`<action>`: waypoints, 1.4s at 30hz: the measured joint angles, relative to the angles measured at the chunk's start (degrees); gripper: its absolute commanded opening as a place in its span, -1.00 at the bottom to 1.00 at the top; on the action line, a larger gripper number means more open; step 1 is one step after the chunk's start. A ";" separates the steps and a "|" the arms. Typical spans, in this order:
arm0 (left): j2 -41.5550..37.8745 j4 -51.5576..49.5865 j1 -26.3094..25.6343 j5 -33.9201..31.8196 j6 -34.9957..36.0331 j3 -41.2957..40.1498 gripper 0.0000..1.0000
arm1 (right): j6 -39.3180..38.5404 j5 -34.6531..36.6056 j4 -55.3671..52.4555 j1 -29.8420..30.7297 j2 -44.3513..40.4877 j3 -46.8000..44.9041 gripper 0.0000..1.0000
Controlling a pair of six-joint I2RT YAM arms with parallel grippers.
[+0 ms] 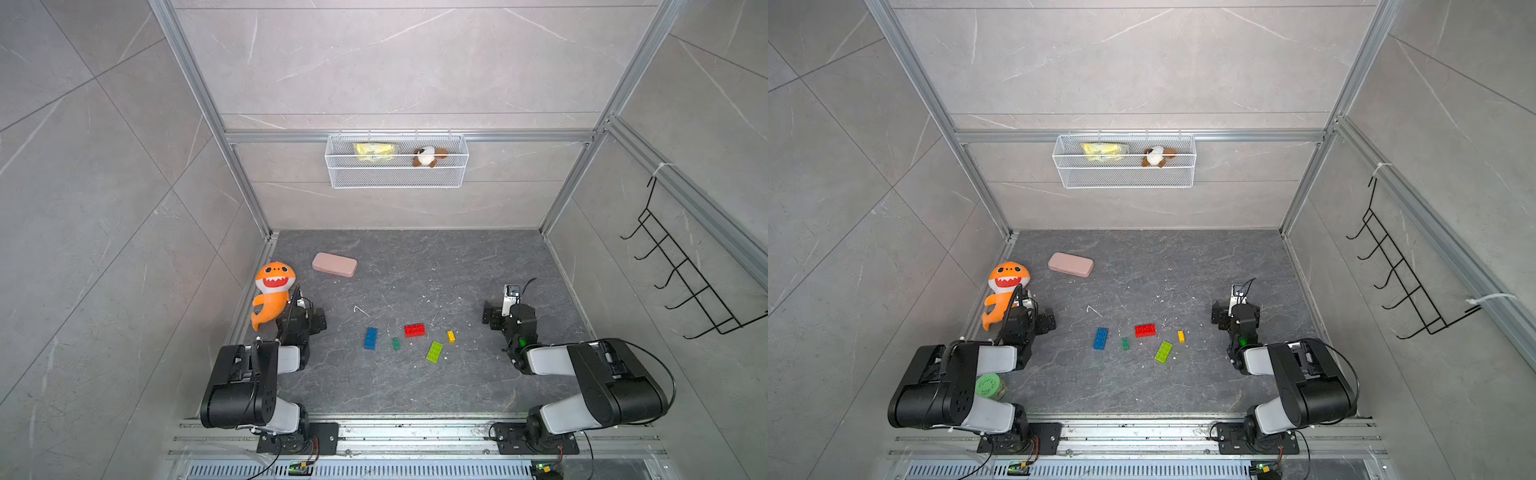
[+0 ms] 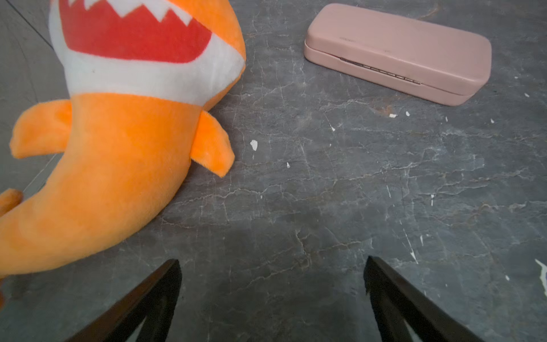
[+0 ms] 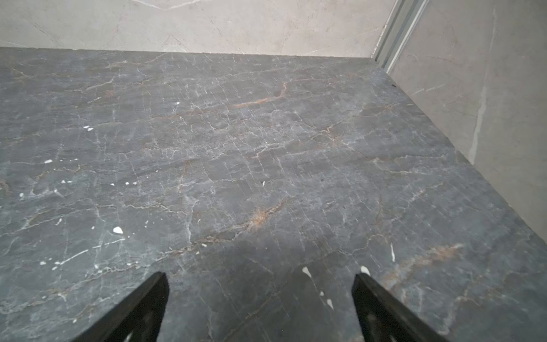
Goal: Assemble the number 5 with lego
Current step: Pick up the lego brick from the center of the board.
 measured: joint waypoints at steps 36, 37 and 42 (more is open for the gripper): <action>-6.80 -12.04 -2.19 -10.23 0.42 12.00 1.00 | -0.26 2.64 -8.72 0.07 -10.54 4.72 0.99; -8.63 -13.29 -2.54 -11.47 -0.24 12.76 1.00 | 0.33 2.64 -10.80 0.07 -11.78 5.86 0.99; -15.26 -24.59 -3.13 -15.37 -7.34 18.58 1.00 | 3.72 0.87 -17.66 0.07 -20.63 7.34 0.99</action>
